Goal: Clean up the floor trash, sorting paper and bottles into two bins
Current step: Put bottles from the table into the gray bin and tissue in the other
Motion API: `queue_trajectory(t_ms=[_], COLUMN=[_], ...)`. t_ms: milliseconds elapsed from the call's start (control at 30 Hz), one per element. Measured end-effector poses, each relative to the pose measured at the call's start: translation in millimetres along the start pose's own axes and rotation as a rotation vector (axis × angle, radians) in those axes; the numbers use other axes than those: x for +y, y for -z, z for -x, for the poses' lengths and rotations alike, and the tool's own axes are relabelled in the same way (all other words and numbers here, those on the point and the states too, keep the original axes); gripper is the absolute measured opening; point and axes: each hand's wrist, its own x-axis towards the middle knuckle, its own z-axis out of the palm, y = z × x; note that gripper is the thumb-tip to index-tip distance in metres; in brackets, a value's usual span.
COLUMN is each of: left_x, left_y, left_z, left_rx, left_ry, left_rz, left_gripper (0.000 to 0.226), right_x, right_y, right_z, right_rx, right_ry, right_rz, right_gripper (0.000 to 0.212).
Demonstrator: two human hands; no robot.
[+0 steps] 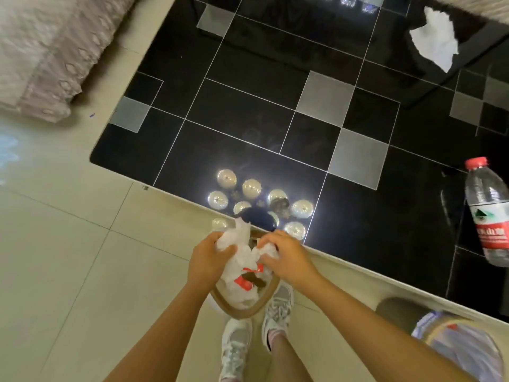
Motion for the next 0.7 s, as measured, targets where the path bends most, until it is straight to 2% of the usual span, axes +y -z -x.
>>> queue_trajectory(t_ms=[100,200,300,400,500,600,700], left_x=[-27,-40,-44,-46,-42,-34,-7], left_y=[-3,0,5,8,7,2,-13], left_z=[10,19,27,36,45,55,68], left_rx=[-0.008,-0.079,-0.13,-0.166,-0.156,-0.128,-0.119], left_ry=[-0.012,-0.029,-0.071,-0.105,-0.123,-0.153,-0.229], left_rz=[-0.124,-0.12,-0.087,-0.083,-0.013,0.073,0.071], left_gripper=[0.044,0.058,0.059,0.056,0.043,0.048,0.025], right_x=[16,24,29,28,25,19,17], right_y=[-34,-51,-59,-61,-60,-50,-29], right_z=[16,24,30,41,59,83,106], right_rx=[-0.015,-0.007,0.032,0.073,0.142,0.279,0.481], right_ry=[-0.036,-0.1,-0.142,-0.146,-0.126,-0.095,-0.042], right_rz=[0.007,-0.009,-0.097,-0.133,-0.103,-0.082,-0.026], right_gripper=[0.038,0.056,0.061,0.059,0.056,0.048,0.032])
